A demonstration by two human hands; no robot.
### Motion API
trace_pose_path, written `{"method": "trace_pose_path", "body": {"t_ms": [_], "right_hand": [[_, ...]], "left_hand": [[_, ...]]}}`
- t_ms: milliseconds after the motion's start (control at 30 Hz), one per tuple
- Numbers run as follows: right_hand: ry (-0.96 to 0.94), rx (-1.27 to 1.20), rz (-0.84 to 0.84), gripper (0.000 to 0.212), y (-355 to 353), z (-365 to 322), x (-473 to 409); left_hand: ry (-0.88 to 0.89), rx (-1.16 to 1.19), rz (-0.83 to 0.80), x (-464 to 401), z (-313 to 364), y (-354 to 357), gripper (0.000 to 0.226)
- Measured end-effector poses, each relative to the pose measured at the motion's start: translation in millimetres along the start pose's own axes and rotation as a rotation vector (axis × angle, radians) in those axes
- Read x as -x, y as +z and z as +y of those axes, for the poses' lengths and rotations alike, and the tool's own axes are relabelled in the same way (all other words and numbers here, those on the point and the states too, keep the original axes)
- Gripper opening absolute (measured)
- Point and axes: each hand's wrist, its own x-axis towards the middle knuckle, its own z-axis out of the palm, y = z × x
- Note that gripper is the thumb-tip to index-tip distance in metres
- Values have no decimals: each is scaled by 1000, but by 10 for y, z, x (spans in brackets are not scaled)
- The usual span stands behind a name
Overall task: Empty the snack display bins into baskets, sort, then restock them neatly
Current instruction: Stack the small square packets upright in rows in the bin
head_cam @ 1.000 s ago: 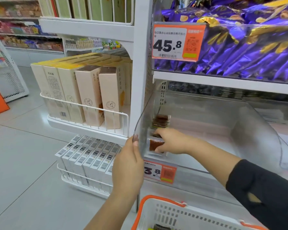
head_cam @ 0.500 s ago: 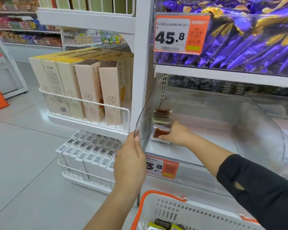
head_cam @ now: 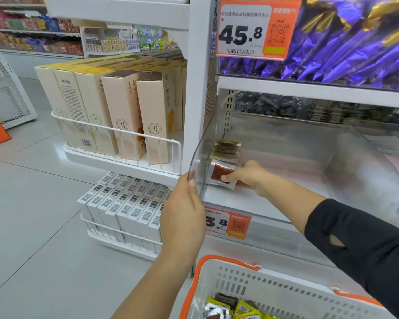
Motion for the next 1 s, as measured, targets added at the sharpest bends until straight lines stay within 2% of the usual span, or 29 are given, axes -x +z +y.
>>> {"method": "trace_pose_path", "body": {"t_ms": [67,100,200,367,467,600,733,833,933,1000], "right_hand": [[36,-69,-53,83,-8,18,-11],[62,-126,-97,80,-10,30,-25],[109,-231,-237,46,-7,21,12],[94,-151,-139,59,-31,13,-16],[73,8,-107,58,-21,14,43],[52,-7,-149,62,-24,3,85],[-7,105,-154,54,1,-4,105],[-36,246,-123,62,9,-22,162],[-48,286,-109,55,-90,-92,353],[-130,390,-25,58,-216,-134,525]], "left_hand": [[5,0,4,3,0,-3,42],[5,0,7,5,0,-3,41],[-1,-6,11,2,-7,2,39],[4,-8,11,2,-10,-2,40],[2,-11,10,4,-5,-3,40],[4,-22,15,3,4,-7,39],[16,-28,18,7,-1,-13,38],[33,-35,19,2,2,-10,38],[47,-5,-9,3,15,-45,38],[29,14,-60,13,41,-97,41]]}}
